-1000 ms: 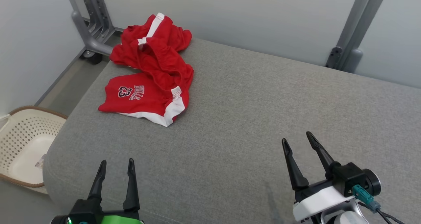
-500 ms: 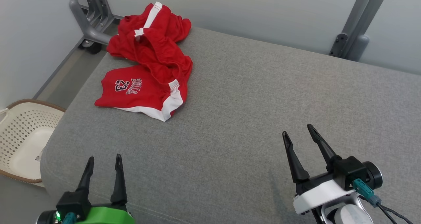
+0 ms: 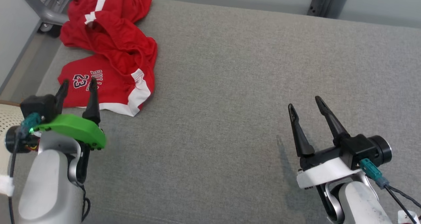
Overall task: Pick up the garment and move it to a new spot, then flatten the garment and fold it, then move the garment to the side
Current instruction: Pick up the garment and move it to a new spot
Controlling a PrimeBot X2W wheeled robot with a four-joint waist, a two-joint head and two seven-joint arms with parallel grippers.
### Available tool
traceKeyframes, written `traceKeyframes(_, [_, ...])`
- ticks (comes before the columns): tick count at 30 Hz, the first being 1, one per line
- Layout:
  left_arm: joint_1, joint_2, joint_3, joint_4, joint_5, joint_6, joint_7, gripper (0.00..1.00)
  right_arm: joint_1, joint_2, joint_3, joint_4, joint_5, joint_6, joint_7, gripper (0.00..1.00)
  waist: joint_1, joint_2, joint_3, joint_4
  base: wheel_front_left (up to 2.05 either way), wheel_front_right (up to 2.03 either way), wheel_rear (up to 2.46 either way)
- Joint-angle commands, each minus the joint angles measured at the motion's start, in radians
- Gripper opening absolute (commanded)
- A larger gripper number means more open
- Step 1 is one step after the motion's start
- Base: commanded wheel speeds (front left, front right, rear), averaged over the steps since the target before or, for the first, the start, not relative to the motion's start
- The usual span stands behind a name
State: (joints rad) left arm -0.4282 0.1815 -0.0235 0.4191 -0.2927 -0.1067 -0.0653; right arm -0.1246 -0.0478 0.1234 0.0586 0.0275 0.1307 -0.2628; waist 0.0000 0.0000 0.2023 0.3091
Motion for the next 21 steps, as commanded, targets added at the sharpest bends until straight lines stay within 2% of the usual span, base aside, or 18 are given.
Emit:
traceKeyframes(1, [-0.041, 0.013, -0.009, 0.020, -0.013, -0.009, 0.023, 1.00, -0.025, -0.005, -0.004, -0.009, -0.011, 0.000, -0.003, 1.00, 0.0000, 0.0000, 0.101, -0.081, 0.00, 0.00, 0.00])
traceKeyframes(4, [-0.106, 0.019, -0.028, 0.064, -0.070, -0.018, 0.085, 1.00, -0.053, -0.004, -0.009, -0.020, -0.015, 0.000, -0.003, 1.00, 0.0000, 0.0000, 0.156, -0.109, 0.00, 0.00, 0.00])
traceKeyframes(9, [-0.169, 0.069, -0.068, 0.128, -0.112, -0.023, 0.180, 1.00, -0.104, -0.004, -0.009, -0.036, -0.017, 0.000, -0.003, 1.00, 0.0000, 0.0000, 0.235, -0.146, 0.00, 0.00, 0.00])
traceKeyframes(21, [-0.210, 0.139, -0.097, 0.219, -0.170, -0.024, 0.257, 1.00, -0.175, -0.004, -0.007, -0.059, 0.004, 0.000, -0.003, 1.00, 0.0000, 0.0000, 0.306, -0.186, 0.00, 0.00, 0.00])
